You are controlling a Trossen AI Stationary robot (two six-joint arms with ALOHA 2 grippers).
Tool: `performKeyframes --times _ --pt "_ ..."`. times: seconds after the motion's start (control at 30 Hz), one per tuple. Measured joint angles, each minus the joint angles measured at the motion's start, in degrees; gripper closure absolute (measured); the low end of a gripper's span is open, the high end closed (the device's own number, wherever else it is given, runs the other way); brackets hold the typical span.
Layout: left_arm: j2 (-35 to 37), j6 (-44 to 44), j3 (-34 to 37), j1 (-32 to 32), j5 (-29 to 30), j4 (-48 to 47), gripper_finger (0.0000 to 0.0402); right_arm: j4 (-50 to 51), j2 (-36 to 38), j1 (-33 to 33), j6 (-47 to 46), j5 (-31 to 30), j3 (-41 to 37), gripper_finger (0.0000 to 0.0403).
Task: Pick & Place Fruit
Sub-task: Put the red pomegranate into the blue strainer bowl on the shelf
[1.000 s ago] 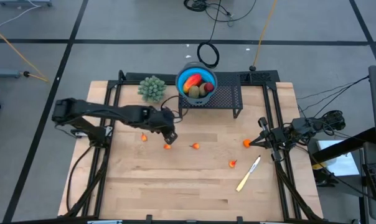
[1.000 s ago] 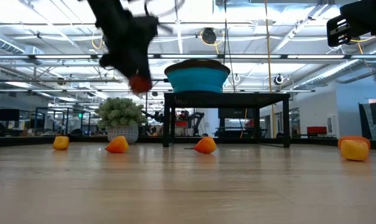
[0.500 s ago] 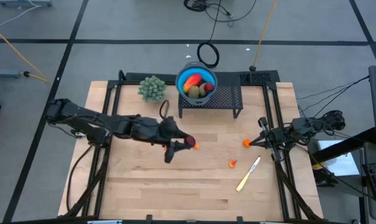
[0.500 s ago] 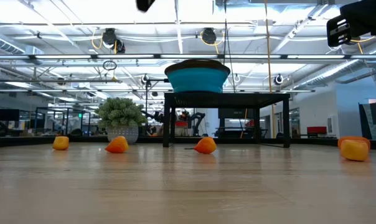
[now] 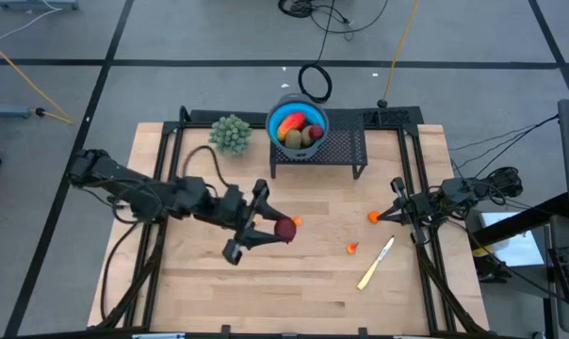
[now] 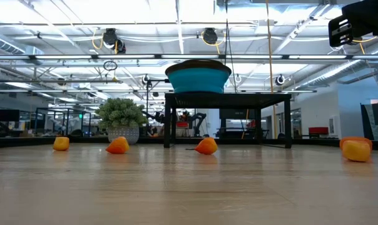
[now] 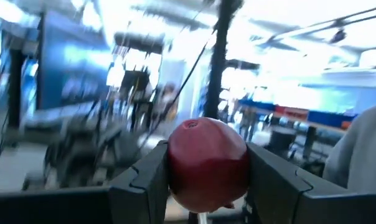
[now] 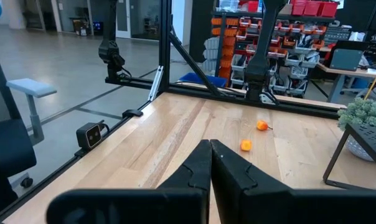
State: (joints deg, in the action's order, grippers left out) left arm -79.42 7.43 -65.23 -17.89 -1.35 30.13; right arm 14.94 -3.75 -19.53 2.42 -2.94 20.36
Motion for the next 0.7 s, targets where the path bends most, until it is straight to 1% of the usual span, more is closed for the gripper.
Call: performKeyframes --times 0.17,0.33,0.43,0.53,0.7 --pt "0.0 -8.5 0.0 -2.0 -3.7 8.4 0.0224 0.0 0.0 0.0 0.0 0.0 0.0 0.0403" --pt "0.0 -18.2 0.0 -4.2 -9.5 15.0 0.0224 0.0 0.0 0.0 0.0 0.0 0.0 0.0403" --pt "0.0 -23.3 0.0 -5.3 -12.2 16.9 0.0224 0.0 0.0 0.0 0.0 0.0 0.0 0.0403" --pt "0.0 -26.8 0.0 -6.2 -13.7 17.4 0.0224 0.0 0.0 0.0 0.0 0.0 0.0 0.0403" --pt "0.0 -31.0 0.0 -7.3 -14.1 17.4 0.0224 0.0 0.0 0.0 0.0 0.0 0.0 0.0403"
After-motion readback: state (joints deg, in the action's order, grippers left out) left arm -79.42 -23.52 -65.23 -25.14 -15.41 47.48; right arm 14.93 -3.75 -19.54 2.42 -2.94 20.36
